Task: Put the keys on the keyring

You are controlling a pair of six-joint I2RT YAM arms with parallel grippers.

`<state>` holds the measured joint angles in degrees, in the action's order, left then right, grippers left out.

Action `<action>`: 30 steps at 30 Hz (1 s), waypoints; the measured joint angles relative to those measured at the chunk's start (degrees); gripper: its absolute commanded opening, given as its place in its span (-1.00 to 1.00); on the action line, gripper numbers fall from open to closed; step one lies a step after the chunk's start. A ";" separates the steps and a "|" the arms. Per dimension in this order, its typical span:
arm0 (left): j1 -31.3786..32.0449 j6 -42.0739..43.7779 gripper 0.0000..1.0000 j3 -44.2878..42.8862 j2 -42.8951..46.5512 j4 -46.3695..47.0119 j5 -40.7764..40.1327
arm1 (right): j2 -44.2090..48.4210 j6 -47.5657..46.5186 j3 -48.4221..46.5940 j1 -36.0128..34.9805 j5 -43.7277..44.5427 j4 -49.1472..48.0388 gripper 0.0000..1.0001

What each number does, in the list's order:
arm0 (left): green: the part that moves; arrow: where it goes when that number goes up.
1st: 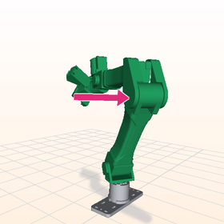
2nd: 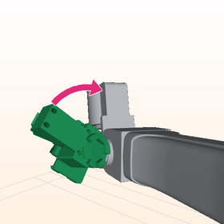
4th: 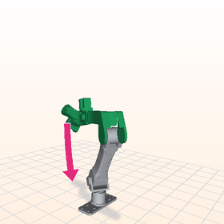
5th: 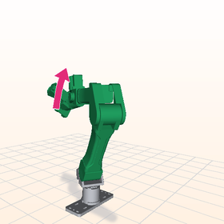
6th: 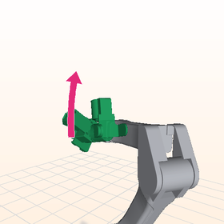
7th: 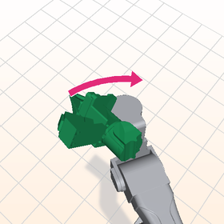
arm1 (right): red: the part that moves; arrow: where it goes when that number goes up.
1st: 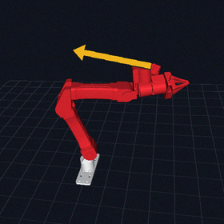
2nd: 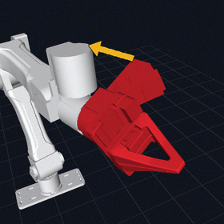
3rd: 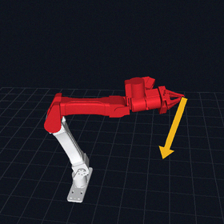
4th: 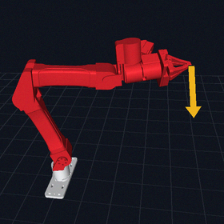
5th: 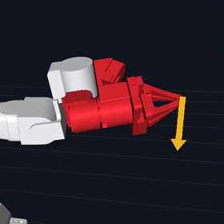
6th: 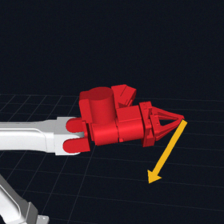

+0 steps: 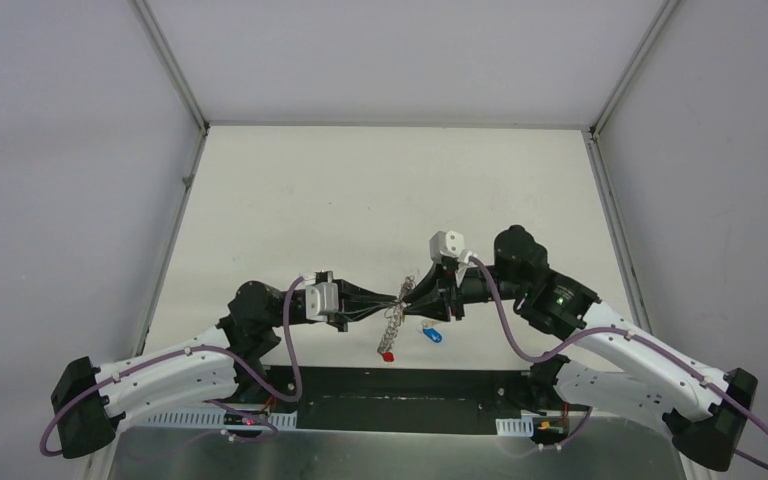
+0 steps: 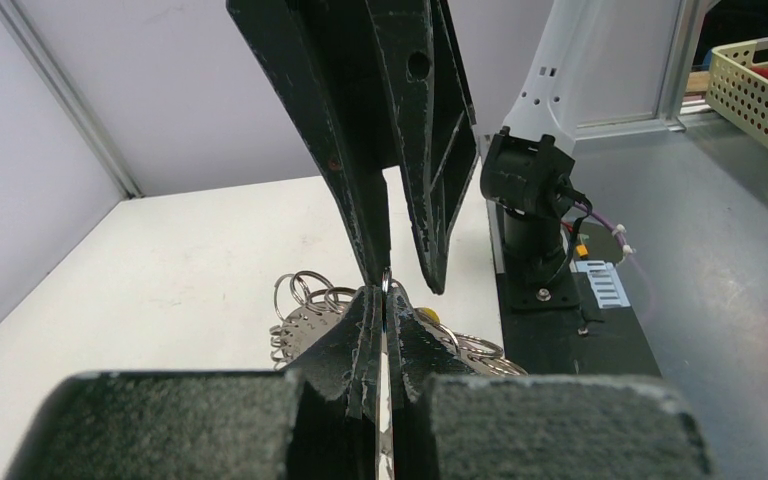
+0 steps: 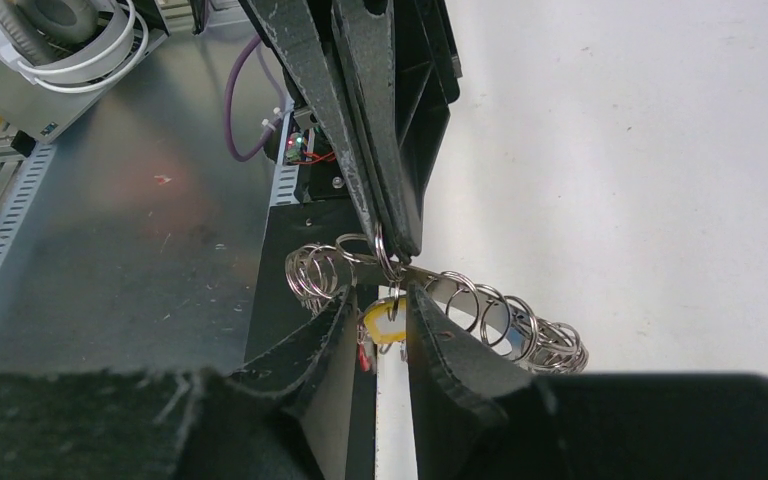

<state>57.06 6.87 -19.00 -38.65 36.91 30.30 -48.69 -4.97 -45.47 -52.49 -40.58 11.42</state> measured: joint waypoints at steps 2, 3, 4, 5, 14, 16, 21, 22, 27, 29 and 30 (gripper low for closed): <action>0.00 -0.02 -1.00 0.00 -0.07 0.02 0.00 | -0.02 -0.02 0.46 0.00 0.04 0.04 -0.48; 0.00 0.00 -1.00 0.00 -0.09 0.02 0.00 | -0.02 -0.02 0.61 0.00 0.07 0.02 -0.54; 0.00 0.00 -1.00 0.00 -0.17 0.02 0.00 | -0.02 -0.02 0.79 0.00 0.07 0.02 -0.60; 0.00 0.00 -1.00 0.00 -0.26 0.02 0.00 | -0.04 -0.02 0.94 0.00 0.09 0.02 -0.70; 0.00 -0.04 -1.00 0.02 -0.61 -0.33 0.02 | -2.14 0.00 1.16 0.00 0.26 0.02 -1.00; 0.00 -0.07 -1.00 0.02 -0.61 -0.50 0.02 | -2.58 0.00 1.16 0.00 0.26 0.02 -1.00; 0.00 -0.09 -1.00 0.00 -0.87 -1.29 0.02 | -3.52 0.09 1.14 0.00 0.79 0.02 -1.00; 0.00 -0.09 -1.00 0.00 -1.01 -1.36 0.02 | -3.69 0.13 1.14 0.00 1.05 0.07 -0.98; -0.04 -0.07 -1.00 -0.02 -1.51 -1.86 -0.20 | -4.22 0.70 1.11 -0.02 2.86 1.01 -0.39; -0.02 -0.09 -1.00 -0.07 -1.44 -1.77 -0.22 | -4.20 0.57 1.11 -0.17 3.87 1.44 -0.11; 0.00 -0.09 -1.00 -0.11 -1.38 -1.79 -0.20 | -4.13 0.72 1.11 -0.17 4.35 1.57 0.01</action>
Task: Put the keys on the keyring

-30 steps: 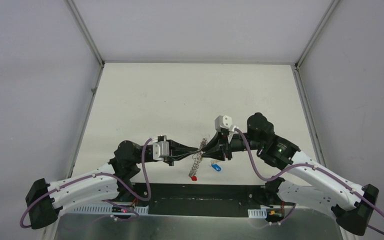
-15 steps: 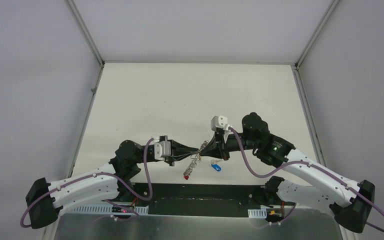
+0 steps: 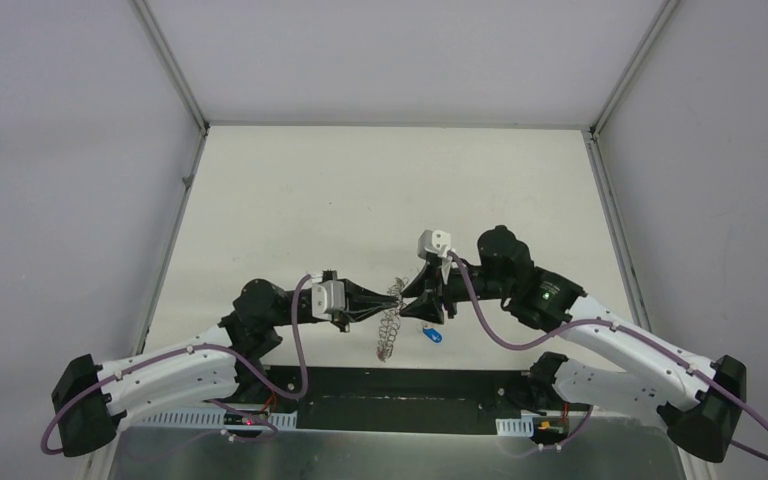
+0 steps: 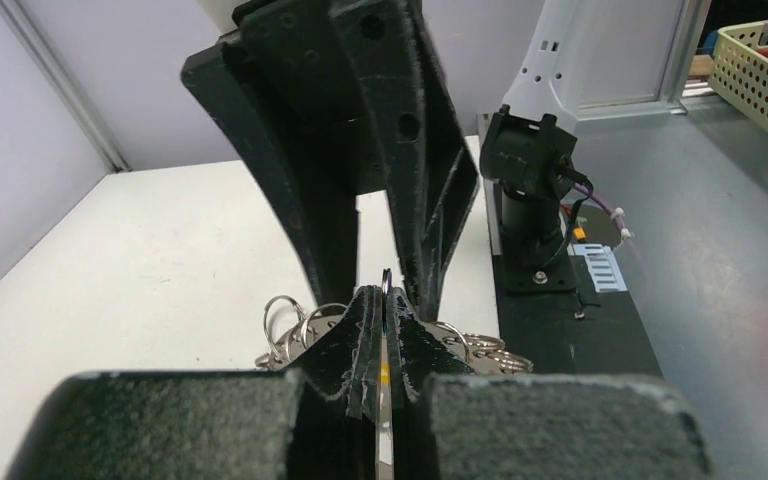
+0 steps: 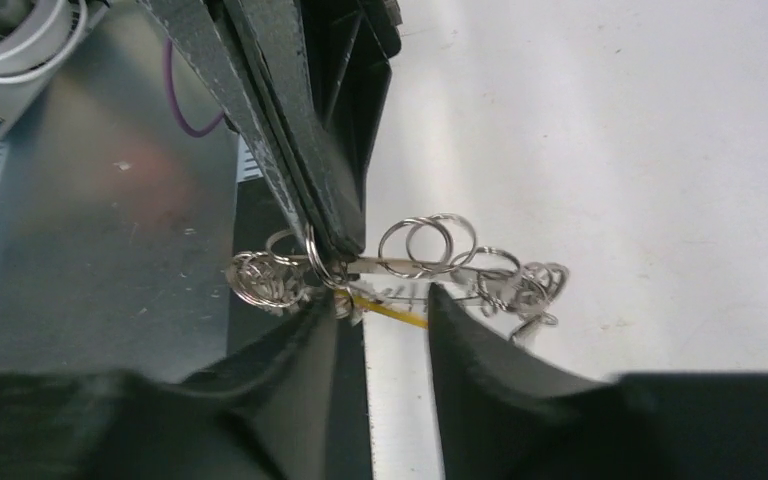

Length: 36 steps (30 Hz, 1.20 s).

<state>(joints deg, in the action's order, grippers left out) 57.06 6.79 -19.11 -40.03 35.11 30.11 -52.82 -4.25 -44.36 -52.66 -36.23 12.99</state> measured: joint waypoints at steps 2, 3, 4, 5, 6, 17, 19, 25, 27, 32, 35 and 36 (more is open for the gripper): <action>0.00 -0.02 -1.00 0.00 0.33 -0.11 -0.07 | 0.52 -0.31 0.00 0.00 0.98 0.46 0.23; 0.00 0.00 -1.00 0.00 0.68 -0.35 -0.09 | 1.11 -0.31 0.00 0.02 1.33 0.81 0.33; 0.00 0.00 -1.00 0.00 1.14 -0.52 -0.11 | 2.01 -0.37 0.00 0.02 1.68 1.16 0.40; 0.00 0.00 -1.00 0.00 1.66 -0.83 -0.17 | 3.19 -0.48 0.00 0.02 2.08 1.38 0.47; 0.00 0.02 -1.00 0.00 2.32 -1.22 -0.31 | 4.42 -0.61 0.00 0.02 2.49 1.44 0.53; 0.00 0.26 -1.00 -0.02 8.61 -9.57 -3.80 | 12.04 -1.68 0.00 0.02 6.08 1.40 0.85; 0.00 0.20 -1.00 -0.02 9.46 -11.32 -4.94 | 11.23 -1.57 0.00 0.02 6.38 1.42 0.98; 0.02 -0.26 -1.00 -0.85 9.60 -15.32 -7.61 | 9.18 -0.07 0.00 0.02 7.50 1.42 1.00; 0.00 -0.44 -1.00 -2.05 8.44 -16.96 -8.68 | 8.66 0.81 0.00 0.02 8.46 1.42 0.99; 0.02 -1.25 -1.00 -7.13 3.08 -21.18 -11.87 | 8.15 4.48 0.00 1.05 11.13 1.27 1.00; 0.02 -1.68 -1.00 -11.85 -2.12 -24.33 -14.75 | 8.07 8.02 0.00 2.69 12.92 0.92 0.99; 0.02 -1.81 -1.00 -13.25 -3.78 -25.09 -15.98 | 8.00 9.35 0.00 3.17 13.66 0.83 0.99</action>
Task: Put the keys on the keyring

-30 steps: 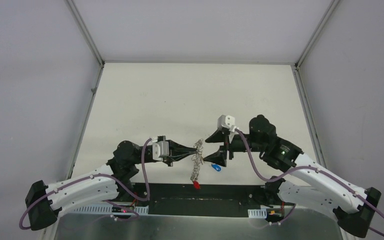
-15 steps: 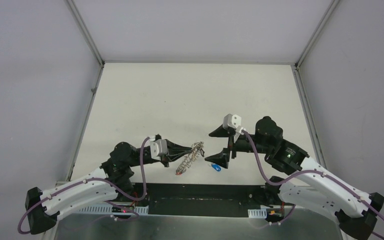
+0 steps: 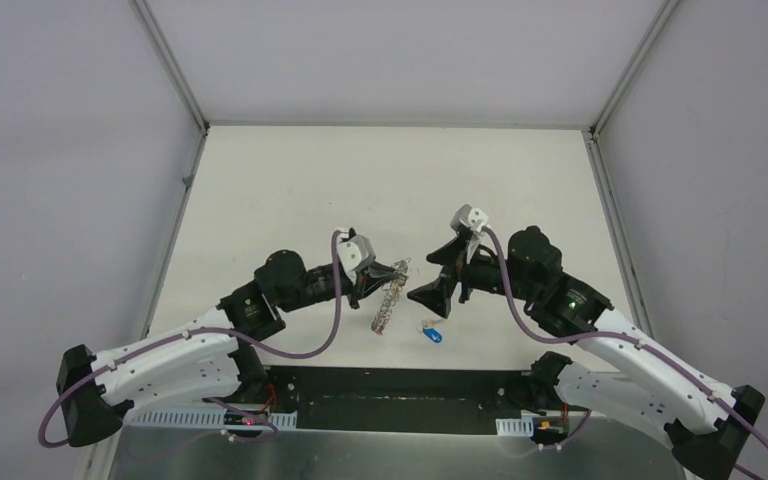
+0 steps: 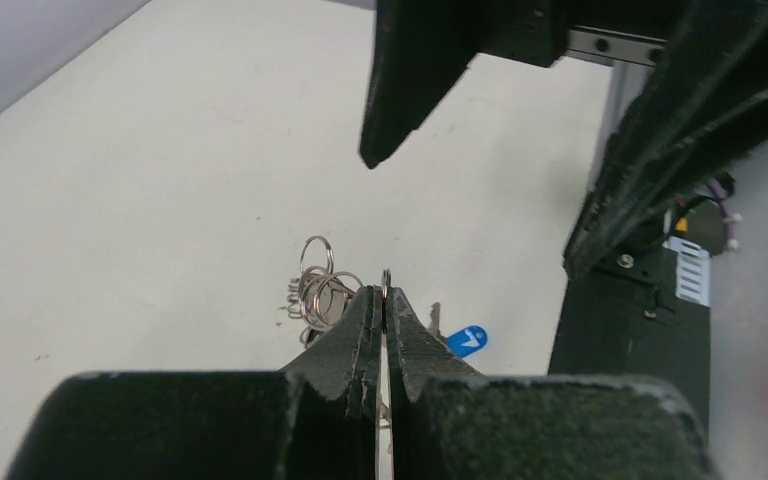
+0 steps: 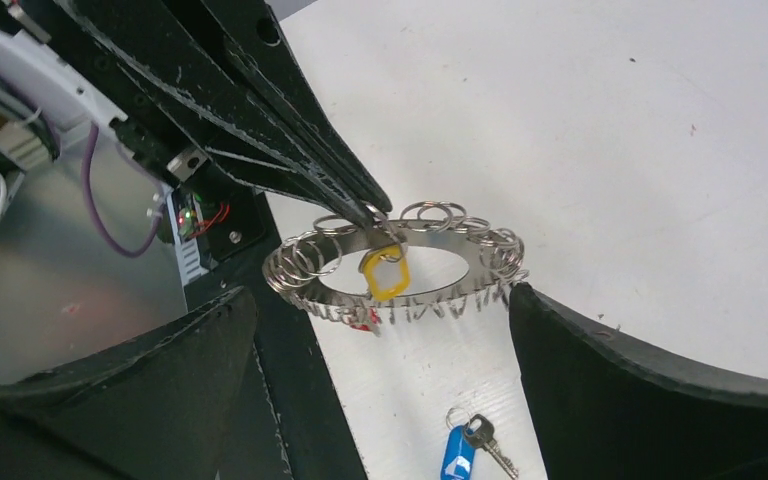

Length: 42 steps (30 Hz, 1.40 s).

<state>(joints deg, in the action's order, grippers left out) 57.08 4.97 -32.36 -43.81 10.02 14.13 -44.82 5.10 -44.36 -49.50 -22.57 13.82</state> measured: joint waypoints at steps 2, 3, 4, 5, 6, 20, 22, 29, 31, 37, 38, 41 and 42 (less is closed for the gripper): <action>-0.02 -0.63 -1.00 -2.71 -3.69 -1.49 -3.41 | -0.26 2.47 0.00 0.83 1.70 -0.11 1.00; -0.02 -1.16 -1.00 -3.74 -5.42 -1.99 -5.31 | -0.42 3.67 0.02 1.16 2.67 -0.09 1.00; -0.02 -1.51 -1.00 -4.42 -6.69 -2.19 -6.93 | -0.55 4.81 0.02 1.49 3.58 -0.02 1.00; -0.07 -2.27 -1.00 -5.14 -8.20 -2.43 -9.20 | -0.63 5.99 0.02 1.79 4.59 0.11 1.00; -0.09 -3.13 -1.00 -5.92 -9.66 -2.93 -11.54 | -0.68 7.17 0.02 2.10 5.68 0.33 1.00; -8.81 -22.69 -1.00 -11.67 -20.68 -3.89 -21.68 | -0.57 15.28 4.37 2.82 12.22 0.83 0.99; -8.83 -24.90 -1.00 -10.16 -20.59 -3.52 -22.34 | -0.50 15.67 4.81 2.86 12.50 0.85 1.00; -8.83 -34.21 -1.00 -0.11 -15.30 -3.69 -27.34 | -0.59 16.31 5.73 2.91 12.74 1.09 1.00; -8.83 -36.22 -1.00 1.57 -12.07 -5.44 -28.98 | -0.92 16.55 5.75 2.91 12.74 1.07 0.99; -8.83 -42.73 -0.65 3.85 -5.25 -14.03 -33.57 | -2.86 17.70 5.75 2.91 12.74 1.07 1.00; -8.83 -43.43 -0.53 4.20 -4.46 -15.41 -33.83 | -3.19 17.77 5.75 2.91 12.72 1.07 0.99; -8.83 -45.07 0.13 5.01 -2.89 -18.64 -34.38 | -3.93 17.79 5.75 2.91 12.68 1.07 1.00; -8.83 -45.48 0.36 5.14 -2.60 -19.52 -34.62 | -4.13 17.79 5.75 2.91 12.68 1.07 0.99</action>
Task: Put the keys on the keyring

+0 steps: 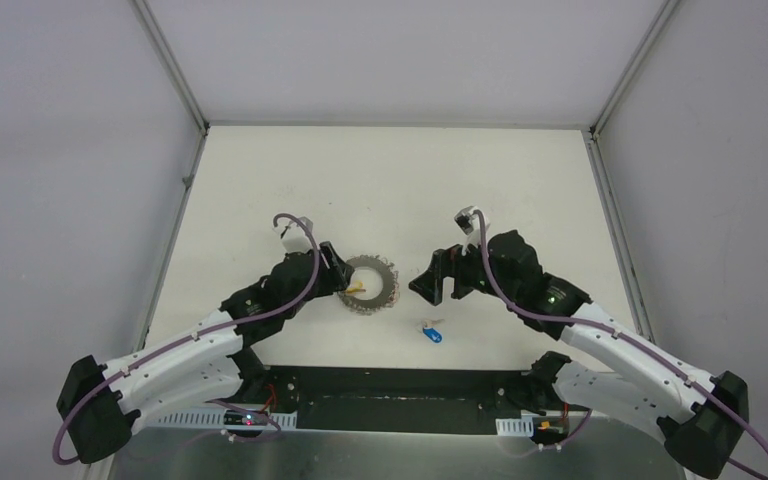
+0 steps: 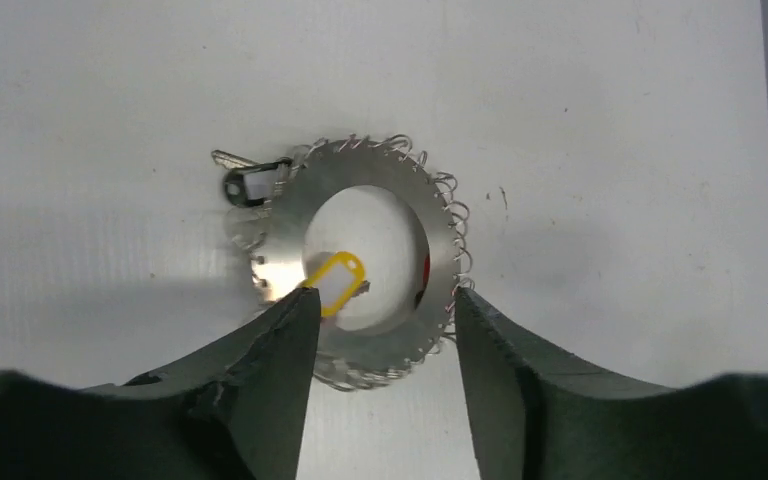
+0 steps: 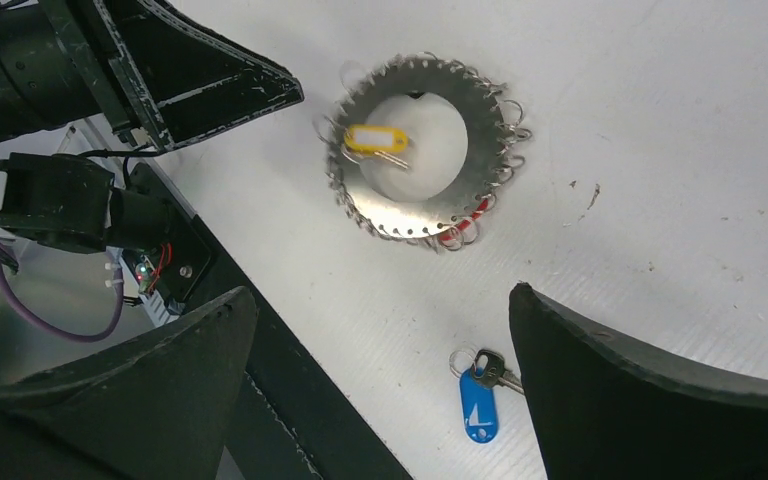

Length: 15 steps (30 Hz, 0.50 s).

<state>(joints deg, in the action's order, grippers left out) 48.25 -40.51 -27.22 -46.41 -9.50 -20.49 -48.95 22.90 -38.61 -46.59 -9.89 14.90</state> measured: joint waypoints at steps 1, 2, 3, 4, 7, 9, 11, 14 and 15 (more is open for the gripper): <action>0.00 -0.55 0.52 0.00 0.24 -0.87 -0.24 | -0.13 0.00 0.00 0.00 0.02 0.02 1.00; 0.00 -0.94 0.61 0.00 0.46 -1.62 -0.50 | -0.24 0.00 0.00 0.00 0.04 0.04 0.99; 0.00 -1.86 0.68 0.00 0.76 -2.64 -0.90 | -0.33 0.00 0.00 0.00 0.13 0.20 0.99; 0.00 -2.60 0.73 0.00 1.09 -3.85 -1.49 | -0.37 0.00 0.00 0.00 0.48 0.55 1.00; 0.00 -4.02 0.82 -0.04 1.75 -7.26 -2.78 | -0.42 0.02 -0.02 0.00 2.03 1.90 0.99; 0.00 -4.79 0.84 -0.17 1.90 -9.11 -3.45 | -0.55 0.13 -0.02 0.04 2.95 2.89 0.99; 0.00 -5.38 0.85 -0.52 1.84 -10.91 -3.54 | -1.27 0.50 -0.20 0.31 3.50 3.98 0.99; -0.04 -5.70 0.89 -1.81 0.81 -13.16 -3.17 | -3.67 1.64 -1.27 1.03 3.21 5.64 0.99; -0.57 -5.92 0.90 -2.93 -0.55 -14.10 -2.47 | -4.98 2.21 -1.81 1.40 2.84 6.12 1.00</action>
<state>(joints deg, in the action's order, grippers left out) 47.68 -46.44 -30.15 -46.96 -23.59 -22.96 -53.93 25.10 -40.42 -45.19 -7.05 21.02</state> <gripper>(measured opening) 0.932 0.996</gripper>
